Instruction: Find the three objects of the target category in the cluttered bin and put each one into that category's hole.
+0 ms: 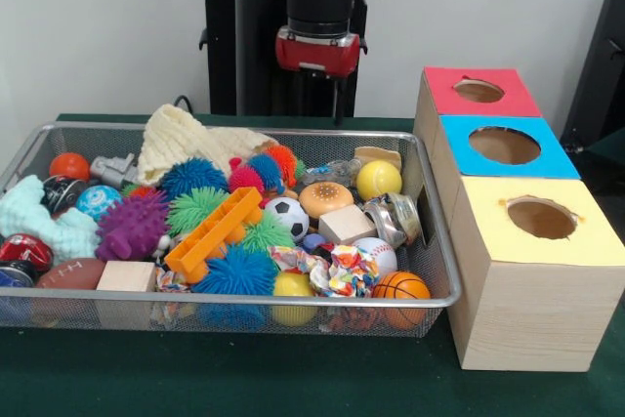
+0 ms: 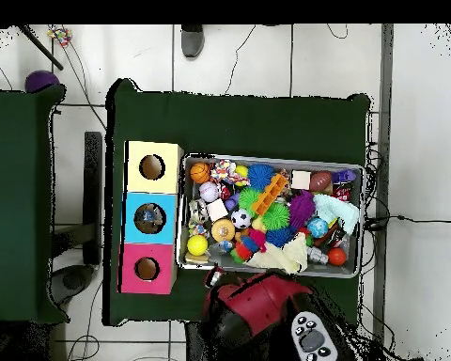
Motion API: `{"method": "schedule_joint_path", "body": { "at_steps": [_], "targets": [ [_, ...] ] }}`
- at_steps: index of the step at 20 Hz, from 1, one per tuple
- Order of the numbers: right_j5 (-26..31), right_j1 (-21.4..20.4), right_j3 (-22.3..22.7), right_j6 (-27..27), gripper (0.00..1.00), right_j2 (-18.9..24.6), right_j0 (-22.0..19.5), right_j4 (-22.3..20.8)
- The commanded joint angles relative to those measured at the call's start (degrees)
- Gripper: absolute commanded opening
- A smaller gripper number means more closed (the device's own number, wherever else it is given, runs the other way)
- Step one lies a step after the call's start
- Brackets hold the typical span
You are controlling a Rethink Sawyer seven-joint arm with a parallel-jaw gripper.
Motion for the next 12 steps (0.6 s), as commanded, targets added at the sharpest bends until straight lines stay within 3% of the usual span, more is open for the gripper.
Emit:
{"method": "schedule_joint_path", "body": {
  "at_steps": [1,6,12],
  "targets": [
    [9.6,0.3,-10.4,-18.7,1.00,9.5,-5.4,-2.9],
    [11.5,1.7,-13.5,-18.0,1.00,10.7,-7.2,-3.7],
    [14.2,4.9,-18.8,-13.4,1.00,8.5,-3.7,-4.7]
  ]
}}
